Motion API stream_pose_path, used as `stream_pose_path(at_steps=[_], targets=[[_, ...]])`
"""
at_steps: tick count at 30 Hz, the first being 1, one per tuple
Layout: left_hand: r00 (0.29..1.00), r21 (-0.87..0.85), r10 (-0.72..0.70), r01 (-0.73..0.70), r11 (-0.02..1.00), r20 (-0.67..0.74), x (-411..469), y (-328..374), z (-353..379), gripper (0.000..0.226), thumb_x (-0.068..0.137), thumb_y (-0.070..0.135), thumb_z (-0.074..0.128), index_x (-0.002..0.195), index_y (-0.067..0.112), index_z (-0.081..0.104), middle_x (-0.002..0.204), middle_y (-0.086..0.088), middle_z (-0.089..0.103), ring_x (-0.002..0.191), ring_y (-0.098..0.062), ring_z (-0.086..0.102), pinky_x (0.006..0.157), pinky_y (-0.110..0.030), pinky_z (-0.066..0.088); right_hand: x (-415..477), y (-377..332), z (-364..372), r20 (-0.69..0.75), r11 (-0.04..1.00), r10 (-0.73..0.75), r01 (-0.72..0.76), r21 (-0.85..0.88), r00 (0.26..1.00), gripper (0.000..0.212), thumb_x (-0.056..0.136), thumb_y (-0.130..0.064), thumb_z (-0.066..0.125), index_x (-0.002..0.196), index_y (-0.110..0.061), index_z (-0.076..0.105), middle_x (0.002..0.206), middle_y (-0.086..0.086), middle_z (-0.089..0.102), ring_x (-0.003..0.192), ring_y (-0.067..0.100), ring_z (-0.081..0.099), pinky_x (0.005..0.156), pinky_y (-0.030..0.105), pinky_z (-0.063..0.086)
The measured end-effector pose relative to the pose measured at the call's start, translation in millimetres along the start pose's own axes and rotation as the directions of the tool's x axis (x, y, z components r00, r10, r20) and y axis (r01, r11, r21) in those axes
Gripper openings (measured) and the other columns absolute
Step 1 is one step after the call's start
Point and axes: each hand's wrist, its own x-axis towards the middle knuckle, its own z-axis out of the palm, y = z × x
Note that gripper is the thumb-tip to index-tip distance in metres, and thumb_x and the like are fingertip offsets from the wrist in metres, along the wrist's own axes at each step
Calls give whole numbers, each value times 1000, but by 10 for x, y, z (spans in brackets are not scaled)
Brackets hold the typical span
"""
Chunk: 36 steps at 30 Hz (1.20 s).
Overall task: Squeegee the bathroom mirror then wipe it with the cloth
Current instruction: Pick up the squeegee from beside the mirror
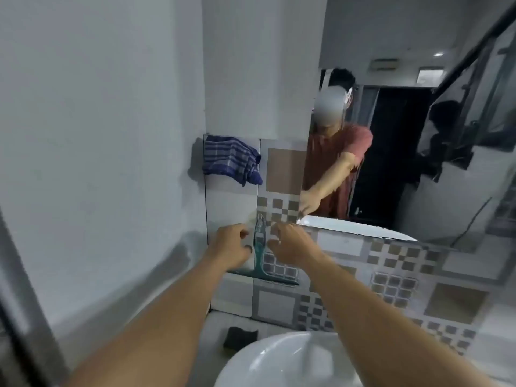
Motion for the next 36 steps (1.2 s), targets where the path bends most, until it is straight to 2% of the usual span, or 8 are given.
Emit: stream_pose_path(at_steps=[4, 10, 14, 17, 19, 23, 27, 36], targets=[[998, -65, -59, 59, 996, -11, 168, -168, 231, 42, 82, 15, 77, 123, 13, 65, 114, -3, 70, 101, -20, 66, 95, -37, 55, 205, 29, 314, -25, 991, 67, -64, 115, 997, 34, 100, -18, 56, 133, -14, 53, 128, 8, 64, 107, 24, 63, 95, 38, 56], [988, -195, -149, 141, 971, -28, 338, -316, 592, 31, 85, 6, 73, 115, 11, 66, 106, -3, 72, 92, -20, 67, 85, -31, 56, 398, 133, 673, -166, 952, 164, -112, 284, 972, 23, 102, -12, 50, 123, -18, 48, 105, 3, 65, 87, 20, 63, 78, 40, 60], [983, -246, -157, 130, 960, -93, 418, -346, 729, 19, 90, 8, 68, 107, 15, 69, 99, 1, 74, 82, -15, 64, 68, -18, 49, 467, 168, 769, -224, 932, 199, -114, 344, 954, 13, 103, -15, 50, 116, -19, 46, 93, 2, 62, 73, 11, 58, 55, 27, 47], [974, -334, -162, 101, 937, -158, 440, -361, 791, 17, 91, 0, 63, 102, 12, 70, 93, -1, 72, 76, -9, 62, 58, -9, 44, 512, 188, 841, -260, 910, 214, -95, 404, 942, 13, 103, -17, 53, 113, -20, 47, 97, 2, 66, 77, 11, 61, 61, 29, 53], [969, -375, -132, 45, 926, -210, 414, -370, 802, 21, 89, -3, 64, 104, 13, 68, 92, 2, 70, 79, -10, 63, 64, -9, 47, 521, 179, 873, -278, 888, 213, -68, 454, 936, 13, 102, -17, 55, 113, -21, 49, 102, -1, 68, 80, 9, 62, 62, 22, 50], [961, -419, -82, -38, 907, -265, 364, -351, 804, 32, 86, 0, 70, 107, 22, 60, 97, 5, 71, 88, -12, 68, 76, -28, 59, 499, 172, 873, -308, 853, 222, -31, 522, 925, 11, 102, -15, 56, 109, -22, 52, 104, -4, 69, 88, 11, 62, 64, 15, 44], [957, -399, -38, -84, 913, -287, 345, -280, 747, 32, 86, -1, 71, 104, 22, 58, 98, 3, 70, 90, -14, 68, 81, -30, 60, 470, 191, 839, -330, 844, 216, -6, 536, 919, 13, 102, -13, 56, 97, -25, 57, 93, -10, 66, 82, 5, 61, 63, 13, 43], [922, -390, 82, -240, 889, -379, 189, -68, 516, 31, 85, 0, 73, 106, 20, 61, 101, 8, 70, 94, -7, 67, 82, -21, 58, 272, 30, 450, -343, 807, 179, 62, 588, 922, 14, 100, -10, 57, 100, -23, 62, 97, -8, 66, 88, 1, 60, 71, 12, 47]])
